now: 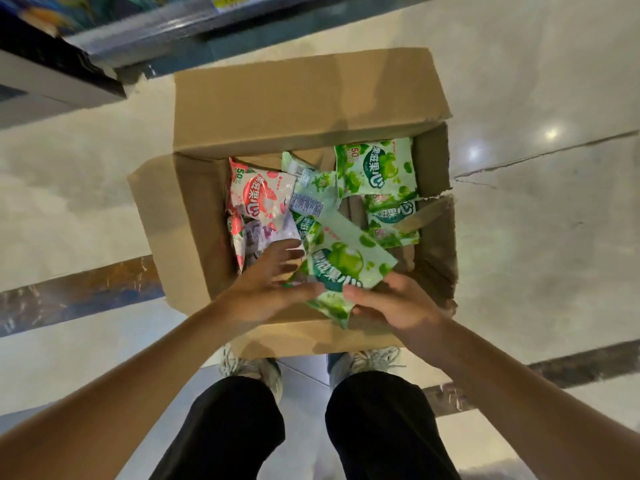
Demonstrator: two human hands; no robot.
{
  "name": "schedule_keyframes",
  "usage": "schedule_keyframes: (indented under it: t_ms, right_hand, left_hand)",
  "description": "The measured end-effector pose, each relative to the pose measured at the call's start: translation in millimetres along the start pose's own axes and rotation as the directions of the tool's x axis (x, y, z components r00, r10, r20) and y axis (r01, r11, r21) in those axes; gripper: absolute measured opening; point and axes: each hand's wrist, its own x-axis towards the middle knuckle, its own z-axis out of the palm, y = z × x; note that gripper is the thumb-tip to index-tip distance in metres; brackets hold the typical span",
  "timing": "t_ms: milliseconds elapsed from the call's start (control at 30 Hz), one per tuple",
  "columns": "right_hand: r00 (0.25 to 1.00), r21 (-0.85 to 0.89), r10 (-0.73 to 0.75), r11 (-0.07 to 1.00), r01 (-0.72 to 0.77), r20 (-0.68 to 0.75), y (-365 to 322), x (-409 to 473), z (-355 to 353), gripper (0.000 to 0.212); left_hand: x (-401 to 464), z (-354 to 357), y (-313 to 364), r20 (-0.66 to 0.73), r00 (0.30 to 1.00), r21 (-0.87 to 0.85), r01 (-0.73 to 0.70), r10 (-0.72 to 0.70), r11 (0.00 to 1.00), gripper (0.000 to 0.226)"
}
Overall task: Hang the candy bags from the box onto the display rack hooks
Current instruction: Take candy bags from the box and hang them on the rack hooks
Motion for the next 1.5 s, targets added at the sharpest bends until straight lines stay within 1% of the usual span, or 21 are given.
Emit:
schedule_keyframes:
  t_ms: [67,100,167,200,267,333,400,433,500,567,667,733,800,867,967,1067,1167,1233,1333,1467,1500]
  right_hand:
    - [0.994,-0.019,0.023,1.0,-0.021,0.104,-4.7,-1.4,5.3,0.033]
    - [0.991,-0.024,0.033,0.999,-0.03,0.129,-7.7,1.6,6.5,0.035]
    - [0.985,0.013,0.029,0.999,-0.031,0.17,-15.6,12.6,7.2,0.04]
    - [0.988,0.048,0.011,0.999,-0.019,0.155,-19.9,20.1,6.8,0.041]
    - [0.999,0.117,-0.031,0.993,0.027,0.031,-26.8,41.8,4.5,0.037]
    - [0.996,0.207,-0.028,0.977,0.046,-0.087,-35.2,70.5,2.8,0.028]
    - [0.995,0.28,0.004,0.96,0.024,-0.096,-44.7,106.5,2.9,0.028]
    - [0.993,0.312,0.014,0.95,0.023,-0.114,-49.4,126.6,3.5,0.033]
    - [0.974,0.41,0.058,0.911,0.038,-0.22,-60.1,163.3,7.7,0.047]
    - [0.937,0.472,0.096,0.878,0.079,-0.335,-64.6,191.1,13.1,0.046]
    - [0.895,0.406,0.092,0.908,0.105,-0.436,-58.1,194.6,18.7,0.048]
    - [0.902,0.378,0.059,0.918,0.119,-0.428,-44.1,180.5,15.6,0.05]
    - [0.926,0.351,0.029,0.929,0.114,-0.378,-28.0,151.2,12.0,0.052]
    - [0.933,0.321,0.04,0.944,0.082,-0.358,-14.0,110.8,7.7,0.042]
    - [0.963,0.456,0.056,0.887,0.074,-0.264,-6.7,39.9,2.4,0.041]
    - [0.975,0.467,0.028,0.881,0.08,-0.22,-15.7,-40.5,7.2,0.039]
    - [0.98,0.397,-0.022,0.912,0.101,-0.2,-33.7,-127.4,17.2,0.036]
    - [0.978,0.302,-0.09,0.942,0.145,-0.189,-53.8,-191.7,26.1,0.039]
    - [0.963,0.215,-0.181,0.951,0.223,-0.201,-91.3,-291.7,42.7,0.032]
    - [0.896,0.086,-0.337,0.923,0.375,-0.289,-137.8,-423.5,70.2,0.049]
    - [0.87,0.05,-0.393,0.904,0.425,-0.298,-146.6,-456.0,77.7,0.042]
  left_hand:
    - [2.4,-2.3,5.3,0.074,0.997,-0.058,0.004,0.0,0.998,0.055]
    - [2.9,-3.3,5.9,0.066,0.998,-0.059,-0.013,0.017,0.998,0.051]
    - [4.5,-5.5,3.2,-0.041,0.998,-0.075,-0.051,0.048,0.996,0.046]
    - [6.1,-7.5,0.7,-0.12,0.991,-0.083,-0.066,0.056,0.994,0.044]
    - [9.6,-11.6,-2.8,-0.257,0.964,-0.106,-0.092,0.062,0.99,0.04]
    - [14.5,-17.1,-8.1,-0.33,0.94,-0.119,-0.133,0.087,0.984,0.04]
    - [19.2,-23.0,-14.6,-0.357,0.927,-0.109,-0.164,0.115,0.98,0.039]
    - [21.4,-25.6,-17.6,-0.365,0.921,-0.09,-0.179,0.135,0.98,0.037]
    - [26.2,-29.9,-23.4,-0.367,0.914,-0.034,-0.2,0.174,0.979,0.036]
    - [29.2,-33.0,-28.3,-0.359,0.915,-0.016,-0.203,0.183,0.979,0.036]
    - [31.6,-33.8,-36.3,-0.36,0.913,-0.017,-0.214,0.194,0.977,0.036]
    - [28.3,-31.5,-40.6,-0.372,0.908,-0.017,-0.215,0.194,0.976,0.036]
    - [19.7,-27.3,-42.9,-0.378,0.907,-0.019,-0.21,0.187,0.978,0.037]
    - [4.9,-23.8,-42.3,-0.381,0.91,-0.027,-0.187,0.163,0.982,0.037]
    - [-25.3,-21.0,-32.7,-0.388,0.913,-0.024,-0.146,0.125,0.989,0.035]
    - [-70.1,-21.1,-2.4,-0.36,0.925,-0.024,-0.135,0.117,0.991,0.037]
    - [-129.7,-22.2,48.1,-0.268,0.959,-0.076,-0.121,0.097,0.99,0.041]
    - [-179.2,-22.3,87.6,-0.202,0.972,-0.09,-0.141,0.121,0.986,0.045]
    - [-268.2,-22.3,146.3,-0.161,0.963,-0.092,-0.235,0.218,0.968,0.051]
    - [-386.4,-22.6,213.8,-0.223,0.908,-0.012,-0.366,0.355,0.93,0.056]
    - [-416.0,-22.8,228.0,-0.24,0.895,0.005,-0.387,0.377,0.922,0.054]
